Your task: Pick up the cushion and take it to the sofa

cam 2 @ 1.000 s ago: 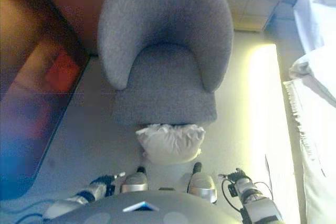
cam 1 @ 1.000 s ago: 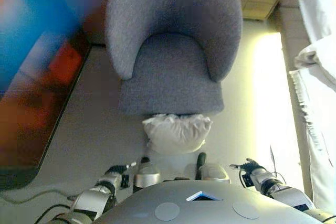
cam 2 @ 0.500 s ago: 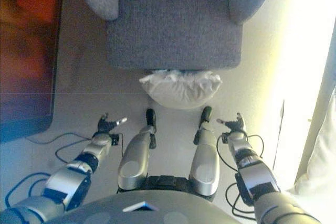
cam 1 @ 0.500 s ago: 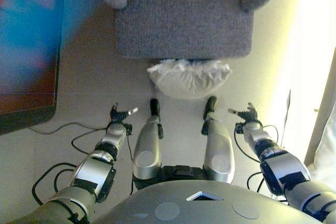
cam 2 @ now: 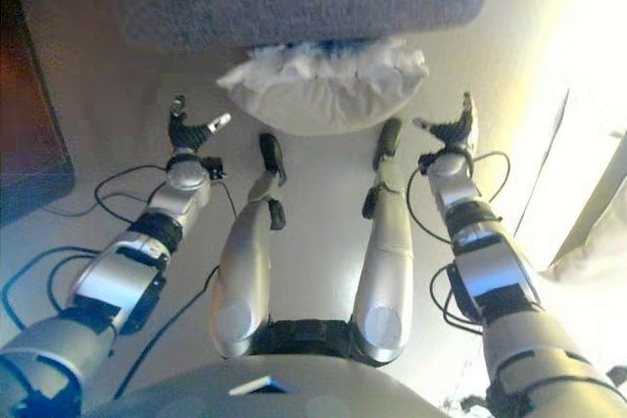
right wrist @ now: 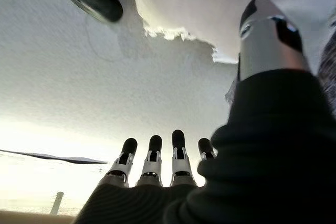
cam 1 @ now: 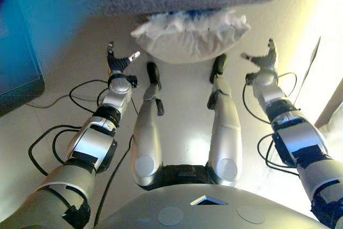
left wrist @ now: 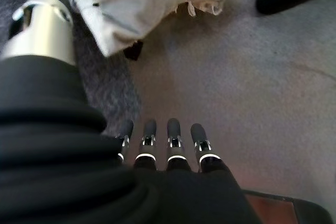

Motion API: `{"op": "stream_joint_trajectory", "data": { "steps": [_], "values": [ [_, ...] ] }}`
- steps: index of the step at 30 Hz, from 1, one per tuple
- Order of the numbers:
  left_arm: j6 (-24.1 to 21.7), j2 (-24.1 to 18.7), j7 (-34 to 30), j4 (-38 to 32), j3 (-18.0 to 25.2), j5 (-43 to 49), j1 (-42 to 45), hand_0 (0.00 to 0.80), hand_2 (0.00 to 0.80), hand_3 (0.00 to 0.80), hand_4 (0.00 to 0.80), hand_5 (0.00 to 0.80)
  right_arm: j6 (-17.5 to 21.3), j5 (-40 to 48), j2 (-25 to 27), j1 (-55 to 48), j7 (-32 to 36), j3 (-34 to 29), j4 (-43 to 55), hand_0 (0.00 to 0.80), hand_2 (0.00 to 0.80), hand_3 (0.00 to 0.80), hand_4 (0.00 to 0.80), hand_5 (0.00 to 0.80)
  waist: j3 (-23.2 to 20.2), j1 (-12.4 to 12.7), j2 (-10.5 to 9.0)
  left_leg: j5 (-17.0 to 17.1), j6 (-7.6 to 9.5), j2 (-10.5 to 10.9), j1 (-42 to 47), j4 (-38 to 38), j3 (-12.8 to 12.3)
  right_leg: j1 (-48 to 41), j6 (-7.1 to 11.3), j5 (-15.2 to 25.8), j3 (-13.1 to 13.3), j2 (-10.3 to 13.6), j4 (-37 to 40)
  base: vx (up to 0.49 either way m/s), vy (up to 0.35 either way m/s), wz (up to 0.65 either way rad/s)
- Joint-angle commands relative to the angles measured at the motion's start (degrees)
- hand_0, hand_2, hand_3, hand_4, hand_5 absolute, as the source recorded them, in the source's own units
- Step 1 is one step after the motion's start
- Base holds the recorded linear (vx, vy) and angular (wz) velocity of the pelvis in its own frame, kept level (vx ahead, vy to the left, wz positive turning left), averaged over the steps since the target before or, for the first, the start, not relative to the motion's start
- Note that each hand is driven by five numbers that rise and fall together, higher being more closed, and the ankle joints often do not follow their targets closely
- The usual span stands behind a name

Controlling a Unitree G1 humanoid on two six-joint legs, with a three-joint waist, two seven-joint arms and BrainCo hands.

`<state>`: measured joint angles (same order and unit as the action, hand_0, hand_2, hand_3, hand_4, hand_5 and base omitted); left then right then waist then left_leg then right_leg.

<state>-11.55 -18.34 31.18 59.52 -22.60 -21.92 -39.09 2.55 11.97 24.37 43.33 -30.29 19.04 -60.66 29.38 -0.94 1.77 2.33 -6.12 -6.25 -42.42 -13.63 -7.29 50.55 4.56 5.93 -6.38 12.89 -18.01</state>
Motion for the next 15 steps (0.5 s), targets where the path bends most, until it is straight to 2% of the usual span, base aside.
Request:
{"op": "stream_joint_trajectory", "data": {
  "steps": [1,5,15],
  "values": [
    [-5.35,-1.93,3.75,-1.47,1.53,-2.2,-1.7,0.0,0.0,0.0,0.0,0.0,3.35,0.36,3.11,1.34,-3.81,2.2,3.37,0.0,0.0,0.0,0.0,0.0,0.41,-0.87,1.0,0.04,0.63,0.55,-11.29,-6.14,4.19,4.33,2.59,-2.81,1.63,-0.45,-1.8,0.0,0.0,0.0],
    [-8.07,-2.85,4.39,-2.83,1.71,-1.74,-4.5,0.0,0.0,0.0,0.0,0.0,4.96,0.2,4.01,5.19,-4.92,2.77,4.08,0.0,0.0,0.0,0.0,0.0,0.41,-0.99,1.48,-0.94,0.51,0.14,-17.93,-9.56,5.44,11.3,2.3,-3.61,3.1,-0.46,-5.45,-0.01,-0.017,0.07],
    [-9.68,-4.44,2.98,-3.04,2.08,-5.6,-10.66,0.0,0.0,0.0,0.0,0.0,8.68,0.2,5.0,13.75,-2.83,5.1,3.38,0.0,0.0,0.0,0.0,0.0,0.41,-0.7,2.17,-1.76,0.04,-0.5,-29.66,-13.42,6.59,23.45,2.49,-4.54,4.09,0.17,-11.03,-0.035,0.025,0.07]
  ]
}}
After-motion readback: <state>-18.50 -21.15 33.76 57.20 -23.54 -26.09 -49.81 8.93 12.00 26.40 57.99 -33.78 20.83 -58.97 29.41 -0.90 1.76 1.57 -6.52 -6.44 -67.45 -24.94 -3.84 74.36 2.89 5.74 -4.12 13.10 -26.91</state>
